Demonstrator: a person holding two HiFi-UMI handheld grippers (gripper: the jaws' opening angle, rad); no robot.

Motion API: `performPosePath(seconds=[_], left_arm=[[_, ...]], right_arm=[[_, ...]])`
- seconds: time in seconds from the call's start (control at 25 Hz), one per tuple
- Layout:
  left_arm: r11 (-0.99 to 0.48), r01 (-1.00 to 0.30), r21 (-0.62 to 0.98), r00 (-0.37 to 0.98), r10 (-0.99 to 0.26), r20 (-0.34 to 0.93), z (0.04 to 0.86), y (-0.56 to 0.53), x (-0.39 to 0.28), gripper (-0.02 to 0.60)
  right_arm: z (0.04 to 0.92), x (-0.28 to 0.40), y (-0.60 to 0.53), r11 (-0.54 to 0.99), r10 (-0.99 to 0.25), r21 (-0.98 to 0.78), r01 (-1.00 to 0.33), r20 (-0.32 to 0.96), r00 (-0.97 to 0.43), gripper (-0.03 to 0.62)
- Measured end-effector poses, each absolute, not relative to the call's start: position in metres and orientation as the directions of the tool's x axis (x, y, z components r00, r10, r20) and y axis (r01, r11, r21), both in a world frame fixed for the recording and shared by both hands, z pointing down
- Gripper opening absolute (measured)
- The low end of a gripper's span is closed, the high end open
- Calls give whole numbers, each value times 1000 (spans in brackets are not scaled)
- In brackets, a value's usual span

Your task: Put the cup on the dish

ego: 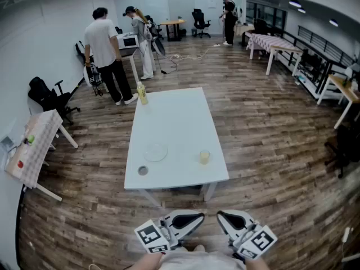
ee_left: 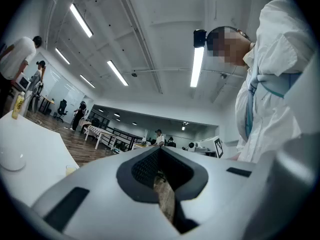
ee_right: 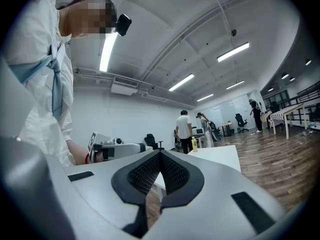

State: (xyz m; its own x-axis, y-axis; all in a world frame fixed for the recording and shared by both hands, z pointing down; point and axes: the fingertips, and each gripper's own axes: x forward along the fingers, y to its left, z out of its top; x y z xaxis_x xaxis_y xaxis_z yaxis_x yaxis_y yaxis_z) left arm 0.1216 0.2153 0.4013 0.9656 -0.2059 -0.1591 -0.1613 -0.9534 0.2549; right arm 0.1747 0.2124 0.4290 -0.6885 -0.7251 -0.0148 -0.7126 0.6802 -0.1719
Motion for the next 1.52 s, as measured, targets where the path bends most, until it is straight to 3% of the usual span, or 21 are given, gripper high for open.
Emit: performPosePath(seconds=[1.52], left_arm=[[-943,-180,278,960,-230,-157,411,214,105,1]], right_arm=[[430,156,206,698,-709,-180,-693,-34,-705,32]])
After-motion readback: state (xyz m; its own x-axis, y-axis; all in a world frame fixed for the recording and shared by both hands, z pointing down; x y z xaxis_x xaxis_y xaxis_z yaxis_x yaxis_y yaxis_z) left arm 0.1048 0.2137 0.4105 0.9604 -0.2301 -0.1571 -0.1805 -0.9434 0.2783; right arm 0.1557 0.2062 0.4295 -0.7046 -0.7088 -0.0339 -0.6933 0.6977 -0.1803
